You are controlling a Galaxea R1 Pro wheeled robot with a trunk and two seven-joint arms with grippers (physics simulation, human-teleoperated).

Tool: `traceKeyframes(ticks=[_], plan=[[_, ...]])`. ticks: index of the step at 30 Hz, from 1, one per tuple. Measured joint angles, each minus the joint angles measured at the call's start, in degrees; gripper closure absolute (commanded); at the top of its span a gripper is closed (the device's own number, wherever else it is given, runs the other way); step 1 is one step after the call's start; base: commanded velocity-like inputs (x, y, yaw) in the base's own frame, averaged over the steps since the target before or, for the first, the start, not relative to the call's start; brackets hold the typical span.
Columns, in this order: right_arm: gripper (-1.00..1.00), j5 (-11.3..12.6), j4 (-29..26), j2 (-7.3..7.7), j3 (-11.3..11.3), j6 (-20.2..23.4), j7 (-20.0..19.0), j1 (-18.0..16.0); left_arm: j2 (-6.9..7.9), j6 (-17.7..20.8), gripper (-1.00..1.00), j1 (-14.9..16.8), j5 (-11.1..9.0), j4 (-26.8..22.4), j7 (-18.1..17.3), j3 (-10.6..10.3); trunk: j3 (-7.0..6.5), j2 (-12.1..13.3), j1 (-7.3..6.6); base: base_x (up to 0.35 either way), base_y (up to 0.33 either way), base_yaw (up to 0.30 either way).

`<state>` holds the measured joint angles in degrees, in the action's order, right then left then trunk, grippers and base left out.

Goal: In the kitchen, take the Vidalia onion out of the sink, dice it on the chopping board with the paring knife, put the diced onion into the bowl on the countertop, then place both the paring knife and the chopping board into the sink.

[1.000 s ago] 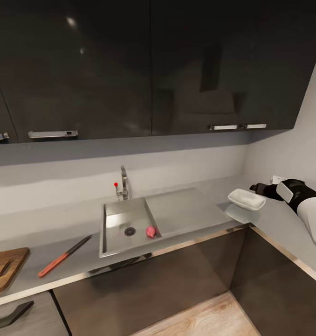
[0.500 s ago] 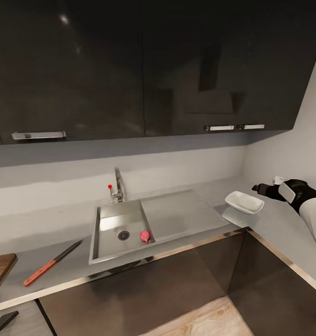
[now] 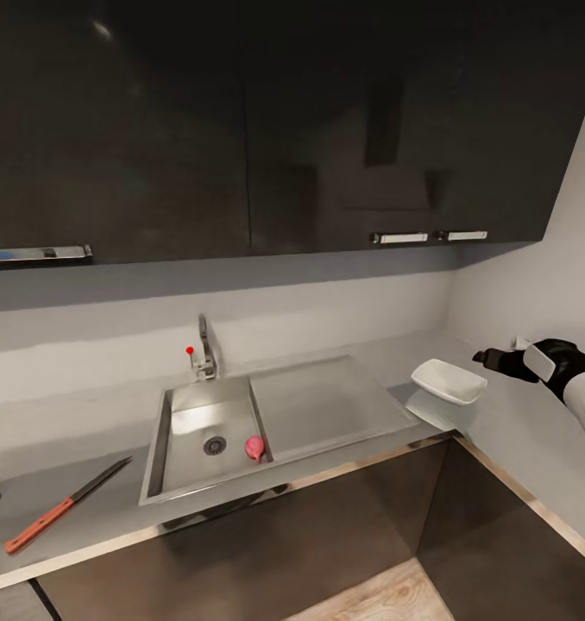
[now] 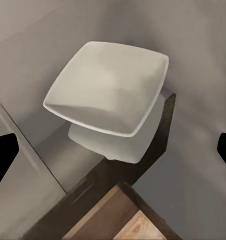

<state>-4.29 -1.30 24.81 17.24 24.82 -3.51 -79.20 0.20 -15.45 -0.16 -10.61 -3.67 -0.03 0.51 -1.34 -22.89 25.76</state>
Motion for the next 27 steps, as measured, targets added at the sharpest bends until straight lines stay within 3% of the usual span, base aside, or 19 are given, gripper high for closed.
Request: traceKeyframes(ticks=[16, 27], plan=[[-1.0, 0.2, 0.2, 0.91, 0.0, 0.0, -0.4, 1.2, -0.11, 0.0, -1.0, 0.0, 0.0, 0.0, 0.0, -0.1, 0.0, 0.0, 0.0, 0.001, 0.0, 0.0], [-1.0, 2.4, 0.2, 1.11, 0.1, 0.6, 0.0, 1.2, -0.11, 0.0, -1.0, 0.0, 0.0, 0.0, 0.0, -0.1, 0.0, 0.0, 0.0, 0.0, 0.0, 0.0]])
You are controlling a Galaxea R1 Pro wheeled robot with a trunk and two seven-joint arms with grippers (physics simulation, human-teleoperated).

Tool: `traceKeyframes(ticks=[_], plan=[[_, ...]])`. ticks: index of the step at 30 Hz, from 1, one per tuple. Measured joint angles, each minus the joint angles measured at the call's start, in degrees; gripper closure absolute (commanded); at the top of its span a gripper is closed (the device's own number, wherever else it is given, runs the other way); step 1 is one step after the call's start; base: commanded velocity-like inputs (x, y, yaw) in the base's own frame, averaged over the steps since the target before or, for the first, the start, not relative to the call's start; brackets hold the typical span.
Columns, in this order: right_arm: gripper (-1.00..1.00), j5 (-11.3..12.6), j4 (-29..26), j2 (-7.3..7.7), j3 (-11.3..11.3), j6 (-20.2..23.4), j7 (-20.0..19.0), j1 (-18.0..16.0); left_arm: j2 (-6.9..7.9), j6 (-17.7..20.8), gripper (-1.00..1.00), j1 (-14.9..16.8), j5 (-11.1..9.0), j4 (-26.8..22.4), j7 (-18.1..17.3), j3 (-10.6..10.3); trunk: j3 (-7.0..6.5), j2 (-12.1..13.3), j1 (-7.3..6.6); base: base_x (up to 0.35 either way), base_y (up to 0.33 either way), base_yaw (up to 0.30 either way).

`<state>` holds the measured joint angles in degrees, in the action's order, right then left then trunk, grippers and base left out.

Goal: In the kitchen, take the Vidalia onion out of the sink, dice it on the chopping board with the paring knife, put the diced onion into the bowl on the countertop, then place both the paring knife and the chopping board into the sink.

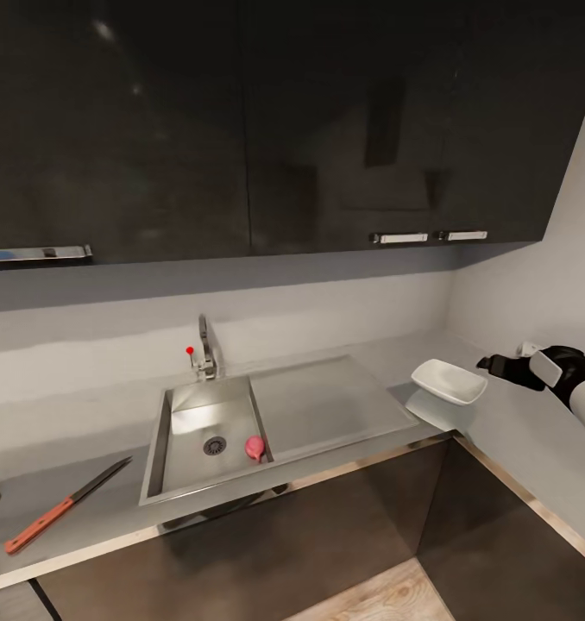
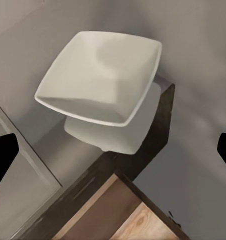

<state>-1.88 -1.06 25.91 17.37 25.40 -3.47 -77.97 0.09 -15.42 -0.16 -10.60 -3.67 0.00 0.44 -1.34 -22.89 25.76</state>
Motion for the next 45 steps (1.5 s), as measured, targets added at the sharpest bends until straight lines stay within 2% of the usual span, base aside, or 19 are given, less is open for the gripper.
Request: traceKeyframes(ticks=[9, 13, 19, 31, 45], plan=[[-1.0, 0.9, 0.0, -0.49, 0.1, 7.1, -1.2, 0.0, 0.0, 0.0, -1.0, 0.0, 0.0, 0.0, 0.0, 0.0, 0.0, 0.0, 0.0, 0.0, 0.0, 0.0], [-1.0, 1.3, 0.0, -0.32, 0.1, 7.5, -1.3, 0.0, 0.0, 0.0, -1.0, 0.0, 0.0, 0.0, 0.0, 0.0, 0.0, 0.0, 0.0, 0.0, 0.0, 0.0], [-1.0, 3.4, -0.1, -0.1, 0.2, 7.6, -1.3, 0.0, 0.0, 0.0, -1.0, 0.0, 0.0, 0.0, 0.0, 0.0, 0.0, 0.0, 0.0, 0.001, -0.004, 0.0], [-1.0, 3.7, -0.1, 0.0, 0.3, 7.5, -1.4, 0.0, 0.0, 0.0, -1.0, 0.0, 0.0, 0.0, 0.0, 0.0, 0.0, 0.0, -0.01, 0.137, -0.134, 0.0], [-1.0, 3.7, 0.1, 0.0, 0.2, 8.4, -1.1, 0.0, 0.0, 0.0, -1.0, 0.0, 0.0, 0.0, 0.0, 0.0, 0.36, 0.0, 0.0, 0.006, -0.029, 0.0]])
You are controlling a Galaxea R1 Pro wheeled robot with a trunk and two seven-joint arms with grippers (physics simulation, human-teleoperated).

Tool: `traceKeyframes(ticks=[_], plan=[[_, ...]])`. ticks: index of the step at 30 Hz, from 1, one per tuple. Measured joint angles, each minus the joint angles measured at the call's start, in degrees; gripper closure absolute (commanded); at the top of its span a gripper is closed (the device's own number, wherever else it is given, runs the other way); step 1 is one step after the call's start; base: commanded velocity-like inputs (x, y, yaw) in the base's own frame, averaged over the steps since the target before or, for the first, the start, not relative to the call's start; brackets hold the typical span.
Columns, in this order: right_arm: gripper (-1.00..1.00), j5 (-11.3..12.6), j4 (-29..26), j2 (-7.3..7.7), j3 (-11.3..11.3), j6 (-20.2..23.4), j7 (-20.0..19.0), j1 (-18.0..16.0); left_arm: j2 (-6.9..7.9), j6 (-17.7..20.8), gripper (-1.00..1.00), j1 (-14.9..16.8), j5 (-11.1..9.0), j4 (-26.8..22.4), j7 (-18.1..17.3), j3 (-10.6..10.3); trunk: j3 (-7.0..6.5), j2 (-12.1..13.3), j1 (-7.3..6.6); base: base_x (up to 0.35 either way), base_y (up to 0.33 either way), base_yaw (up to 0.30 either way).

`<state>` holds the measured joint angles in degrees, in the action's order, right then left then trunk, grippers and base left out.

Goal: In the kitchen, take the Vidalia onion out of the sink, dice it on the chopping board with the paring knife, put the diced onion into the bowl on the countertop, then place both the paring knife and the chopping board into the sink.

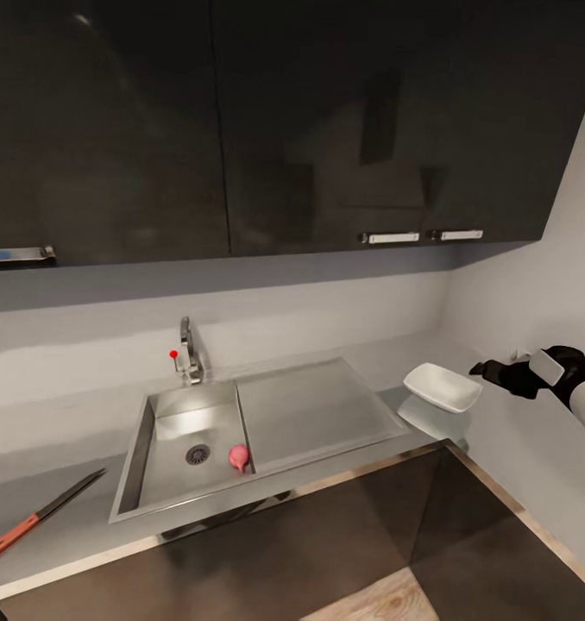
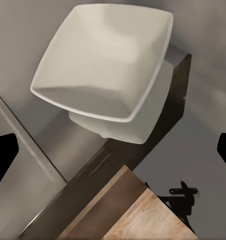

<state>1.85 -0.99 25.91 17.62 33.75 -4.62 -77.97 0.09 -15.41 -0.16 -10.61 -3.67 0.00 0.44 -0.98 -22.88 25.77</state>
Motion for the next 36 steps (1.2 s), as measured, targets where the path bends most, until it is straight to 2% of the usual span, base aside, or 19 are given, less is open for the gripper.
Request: traceKeyframes(ticks=[15, 29, 36], plan=[[-1.0, 0.0, 0.0, 0.0, 0.0, 1.5, -0.1, 0.0, 0.0, 0.0, -1.0, 0.0, 0.0, 0.0, 0.0, 0.0, 1.17, 0.0, -0.01, 0.01, -0.015, 0.0], [-1.0, 0.0, 0.0, -0.01, 0.0, 1.5, -0.1, 0.0, 0.0, -0.1, -1.0, 0.0, 0.0, 0.1, 0.1, 0.0, 2.35, 0.1, -0.03, 0.182, -0.194, 0.0], [-1.0, 0.0, 0.0, 0.0, 0.0, 1.5, -0.2, 0.0, 0.0, -0.1, -1.0, 0.0, 0.0, 0.1, 0.1, 0.0, 2.99, 0.1, -0.02, 0.053, -0.067, 0.0]])
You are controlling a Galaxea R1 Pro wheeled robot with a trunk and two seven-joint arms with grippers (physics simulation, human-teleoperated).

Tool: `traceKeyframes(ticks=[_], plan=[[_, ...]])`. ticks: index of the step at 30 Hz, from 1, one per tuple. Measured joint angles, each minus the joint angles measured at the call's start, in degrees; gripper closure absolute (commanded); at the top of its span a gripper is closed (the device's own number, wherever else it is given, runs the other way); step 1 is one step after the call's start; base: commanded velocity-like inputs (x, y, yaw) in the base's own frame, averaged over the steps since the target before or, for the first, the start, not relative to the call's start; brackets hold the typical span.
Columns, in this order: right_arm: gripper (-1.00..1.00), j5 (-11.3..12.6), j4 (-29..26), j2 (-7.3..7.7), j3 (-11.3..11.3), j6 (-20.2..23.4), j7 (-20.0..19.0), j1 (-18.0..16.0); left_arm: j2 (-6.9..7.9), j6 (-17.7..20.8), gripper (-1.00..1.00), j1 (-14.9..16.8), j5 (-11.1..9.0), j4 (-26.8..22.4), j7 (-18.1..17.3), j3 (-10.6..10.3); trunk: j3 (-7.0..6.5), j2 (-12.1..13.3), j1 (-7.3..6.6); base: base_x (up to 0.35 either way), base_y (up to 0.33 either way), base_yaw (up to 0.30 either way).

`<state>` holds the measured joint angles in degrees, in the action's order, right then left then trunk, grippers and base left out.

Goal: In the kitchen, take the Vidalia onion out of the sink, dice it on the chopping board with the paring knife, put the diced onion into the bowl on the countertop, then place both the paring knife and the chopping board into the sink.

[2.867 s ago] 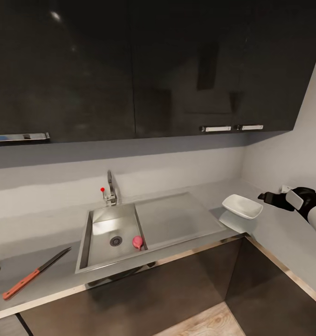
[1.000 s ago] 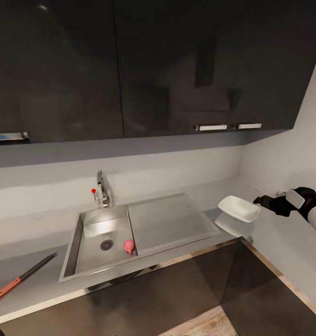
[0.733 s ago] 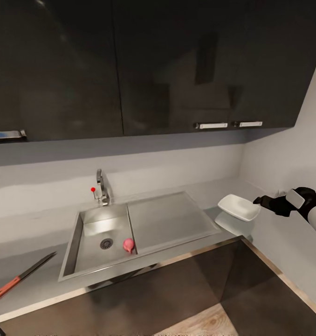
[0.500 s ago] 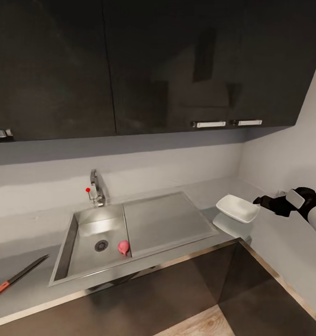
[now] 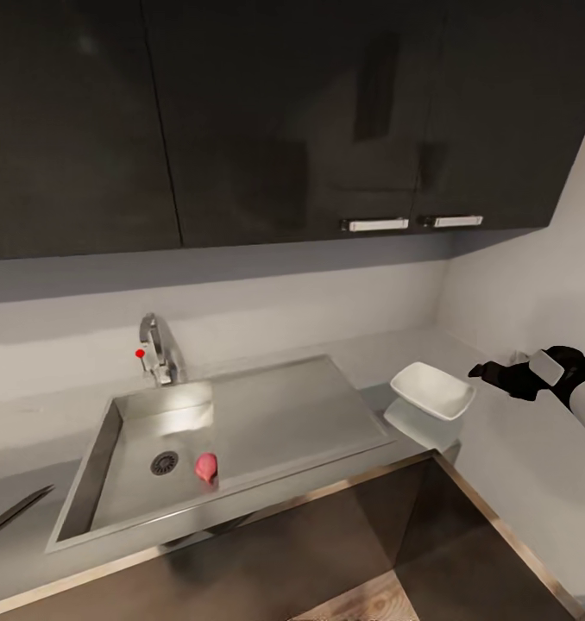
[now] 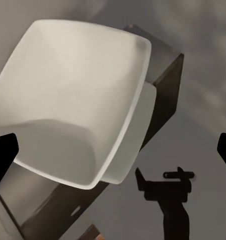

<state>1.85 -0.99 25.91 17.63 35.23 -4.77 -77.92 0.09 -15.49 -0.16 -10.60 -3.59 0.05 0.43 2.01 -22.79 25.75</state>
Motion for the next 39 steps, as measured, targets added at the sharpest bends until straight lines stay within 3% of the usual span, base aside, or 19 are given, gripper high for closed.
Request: traceKeyframes(ticks=[39], plan=[[-1.0, 0.0, 0.0, -0.09, 0.0, 0.0, 0.0, 0.0, 0.0, 0.0, -1.0, 0.0, 0.0, 0.0, 0.0, 0.0, 3.56, 0.0, 0.0, 0.034, 0.02, 0.0]])
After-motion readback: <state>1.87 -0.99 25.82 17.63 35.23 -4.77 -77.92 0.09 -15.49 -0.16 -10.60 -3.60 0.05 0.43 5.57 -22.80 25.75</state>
